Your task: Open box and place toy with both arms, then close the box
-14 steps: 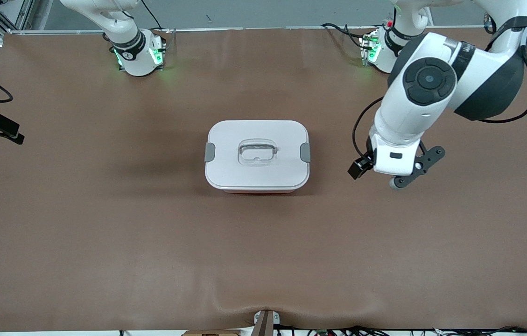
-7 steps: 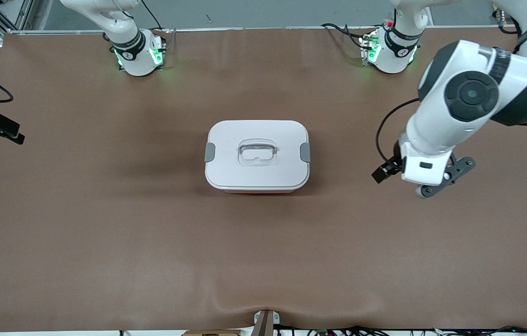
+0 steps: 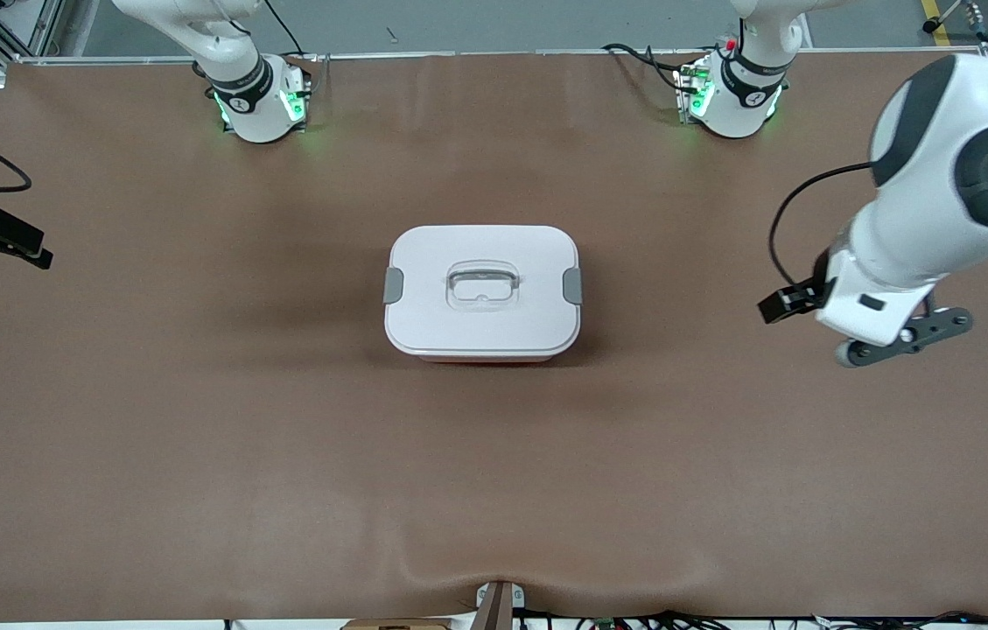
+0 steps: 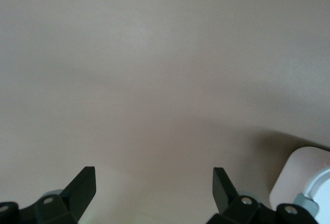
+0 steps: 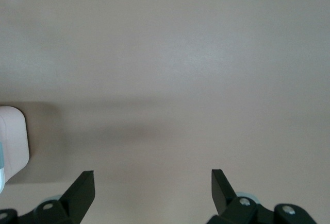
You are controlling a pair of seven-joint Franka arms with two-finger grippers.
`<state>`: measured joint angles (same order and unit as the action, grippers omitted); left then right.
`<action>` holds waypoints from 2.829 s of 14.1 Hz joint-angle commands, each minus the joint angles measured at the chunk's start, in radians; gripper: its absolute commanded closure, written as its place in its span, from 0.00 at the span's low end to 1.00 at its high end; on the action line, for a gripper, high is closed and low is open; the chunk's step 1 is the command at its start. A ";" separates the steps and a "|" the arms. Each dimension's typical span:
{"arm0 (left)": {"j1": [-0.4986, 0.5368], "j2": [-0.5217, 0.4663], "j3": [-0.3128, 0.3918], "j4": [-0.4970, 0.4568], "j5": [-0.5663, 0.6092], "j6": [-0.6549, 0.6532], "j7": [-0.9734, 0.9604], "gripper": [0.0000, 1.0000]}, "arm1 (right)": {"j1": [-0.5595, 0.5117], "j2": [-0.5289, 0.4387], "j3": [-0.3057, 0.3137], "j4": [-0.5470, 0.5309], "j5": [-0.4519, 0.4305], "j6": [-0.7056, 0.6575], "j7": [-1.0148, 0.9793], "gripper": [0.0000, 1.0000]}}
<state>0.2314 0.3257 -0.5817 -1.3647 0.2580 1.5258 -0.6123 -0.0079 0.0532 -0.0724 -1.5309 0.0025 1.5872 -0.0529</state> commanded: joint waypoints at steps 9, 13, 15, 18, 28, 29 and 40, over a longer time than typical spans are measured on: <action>0.016 -0.079 -0.001 0.002 -0.022 -0.058 0.054 0.00 | 0.009 -0.024 0.005 -0.025 -0.010 -0.027 0.045 0.00; 0.019 -0.120 -0.001 0.002 -0.023 -0.062 0.060 0.00 | 0.034 -0.021 0.003 -0.009 -0.006 -0.023 0.095 0.00; 0.052 -0.143 -0.003 0.001 -0.069 -0.067 0.081 0.00 | 0.026 -0.016 0.002 0.011 0.001 -0.023 0.012 0.00; -0.010 -0.192 0.122 -0.007 -0.125 -0.064 0.243 0.00 | 0.016 -0.016 -0.004 0.012 -0.003 -0.021 -0.054 0.00; -0.417 -0.402 0.640 -0.232 -0.278 -0.052 0.332 0.00 | 0.003 0.002 -0.004 0.006 0.001 0.036 -0.051 0.00; -0.416 -0.402 0.638 -0.229 -0.276 -0.053 0.333 0.00 | -0.003 0.010 -0.004 0.008 0.002 0.039 -0.051 0.00; -0.376 -0.366 0.595 -0.171 -0.266 -0.061 0.379 0.00 | 0.023 0.030 0.000 0.009 0.002 0.051 -0.047 0.00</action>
<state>-0.1559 -0.0519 0.0188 -1.5644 -0.0083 1.4642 -0.2698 0.0215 0.0870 -0.0751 -1.5286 0.0022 1.6359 -0.0933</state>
